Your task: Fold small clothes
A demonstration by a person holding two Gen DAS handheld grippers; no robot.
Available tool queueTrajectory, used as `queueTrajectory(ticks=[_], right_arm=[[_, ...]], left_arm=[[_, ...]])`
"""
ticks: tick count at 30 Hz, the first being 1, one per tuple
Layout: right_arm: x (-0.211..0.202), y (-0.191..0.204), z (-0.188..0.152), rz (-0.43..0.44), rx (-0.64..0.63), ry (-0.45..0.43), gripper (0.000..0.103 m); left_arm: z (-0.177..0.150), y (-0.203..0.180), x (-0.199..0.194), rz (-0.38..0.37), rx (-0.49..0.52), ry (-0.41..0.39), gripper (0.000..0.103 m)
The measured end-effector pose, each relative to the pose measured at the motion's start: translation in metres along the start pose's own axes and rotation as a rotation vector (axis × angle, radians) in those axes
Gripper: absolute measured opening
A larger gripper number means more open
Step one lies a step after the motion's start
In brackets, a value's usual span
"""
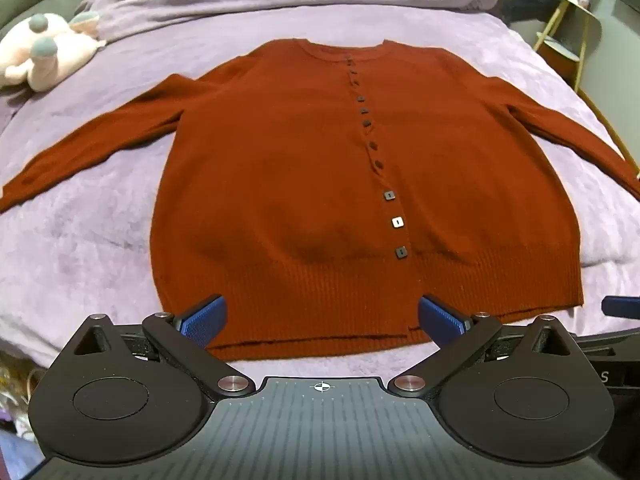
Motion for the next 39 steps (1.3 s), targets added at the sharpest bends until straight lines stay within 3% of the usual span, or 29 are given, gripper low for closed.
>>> queueTrajectory(ticks=[7, 39], right_arm=[[0.0006, -0.0033, -0.0009, 0.005, 0.008, 0.002, 0.099], [-0.0027, 0.0006, -0.0014, -0.01, 0.006, -0.014, 0.099]], left_arm=[[-0.0017, 0.0001, 0.0034, -0.022, -0.033, 0.047, 0.103], [-0.0038, 0.003, -0.0006, -0.038, -0.046, 0.029, 0.103]])
Point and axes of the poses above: each gripper's, at about its wrist camera, not at the fingertips, and x roughly the way its jaws point, y to its left, z to its top, the point moved 5 cm from there along x, roughly the way its jaws point, and after that the axes turned 2 degrees about x, right-handed, at the moved point
